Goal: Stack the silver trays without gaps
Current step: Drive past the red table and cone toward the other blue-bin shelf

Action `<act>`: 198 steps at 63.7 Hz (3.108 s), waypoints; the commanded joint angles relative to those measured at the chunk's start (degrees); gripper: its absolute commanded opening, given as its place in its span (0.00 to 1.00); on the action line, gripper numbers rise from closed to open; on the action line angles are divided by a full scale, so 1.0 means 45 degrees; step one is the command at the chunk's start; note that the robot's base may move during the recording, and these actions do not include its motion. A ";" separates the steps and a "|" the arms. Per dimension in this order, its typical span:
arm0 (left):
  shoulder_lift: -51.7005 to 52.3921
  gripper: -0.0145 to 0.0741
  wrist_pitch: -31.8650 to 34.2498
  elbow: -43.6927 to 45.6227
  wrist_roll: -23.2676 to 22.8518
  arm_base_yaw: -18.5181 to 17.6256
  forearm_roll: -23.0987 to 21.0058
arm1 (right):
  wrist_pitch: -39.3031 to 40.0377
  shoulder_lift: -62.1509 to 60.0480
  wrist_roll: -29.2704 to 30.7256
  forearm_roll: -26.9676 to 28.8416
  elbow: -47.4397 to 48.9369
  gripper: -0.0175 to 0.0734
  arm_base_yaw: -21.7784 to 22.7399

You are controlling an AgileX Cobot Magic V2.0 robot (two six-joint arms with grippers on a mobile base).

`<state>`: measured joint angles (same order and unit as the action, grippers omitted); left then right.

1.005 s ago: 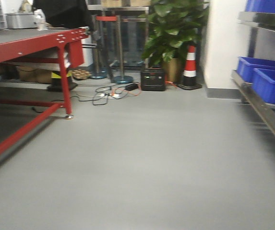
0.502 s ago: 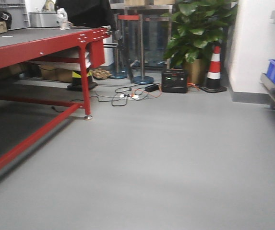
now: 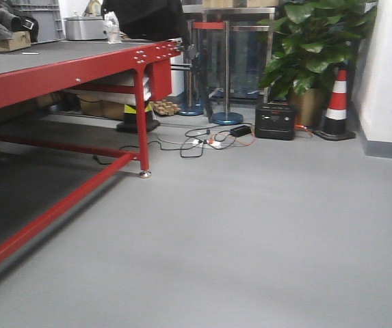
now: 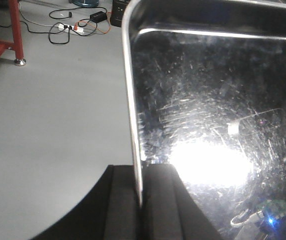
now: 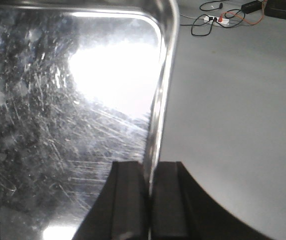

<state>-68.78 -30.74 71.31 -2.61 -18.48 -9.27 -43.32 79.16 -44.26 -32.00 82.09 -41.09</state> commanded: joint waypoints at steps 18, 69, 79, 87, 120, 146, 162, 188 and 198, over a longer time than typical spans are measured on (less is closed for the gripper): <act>0.0142 0.14 0.0406 0.0185 0.0099 -0.0105 -0.0451 | 0.0989 -0.0109 0.0206 -0.0146 0.0105 0.11 -0.0056; 0.0142 0.14 0.0406 0.0185 0.0099 -0.0105 -0.0451 | 0.1124 -0.0109 0.0206 -0.0146 0.0105 0.11 -0.0056; 0.0142 0.14 0.0406 0.0185 0.0099 -0.0105 -0.0451 | 0.1124 -0.0109 0.0206 -0.0146 0.0105 0.11 -0.0056; 0.0142 0.14 0.0406 0.0185 0.0099 -0.0105 -0.0451 | 0.1155 -0.0109 0.0206 -0.0146 0.0105 0.11 -0.0056; 0.0142 0.14 0.0406 0.0185 0.0099 -0.0105 -0.0451 | 0.1180 -0.0109 0.0206 -0.0146 0.0105 0.11 -0.0056; 0.0142 0.14 0.0406 0.0185 0.0099 -0.0105 -0.0451 | 0.1205 -0.0109 0.0206 -0.0146 0.0105 0.11 -0.0056; 0.0142 0.14 0.0406 0.0185 0.0099 -0.0105 -0.0419 | 0.1666 -0.0109 0.0206 -0.0113 0.0105 0.11 -0.0056; 0.0142 0.14 0.0406 0.0185 0.0099 -0.0105 -0.0419 | 0.3370 -0.0109 0.0206 -0.0113 0.0105 0.11 -0.0056; 0.0142 0.14 0.0406 0.0185 0.0099 -0.0105 -0.0419 | 0.3420 -0.0109 0.0206 -0.0113 0.0105 0.11 -0.0056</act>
<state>-68.65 -30.52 71.31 -2.63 -17.90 -7.85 -36.29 79.16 -44.15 -33.55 82.09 -40.67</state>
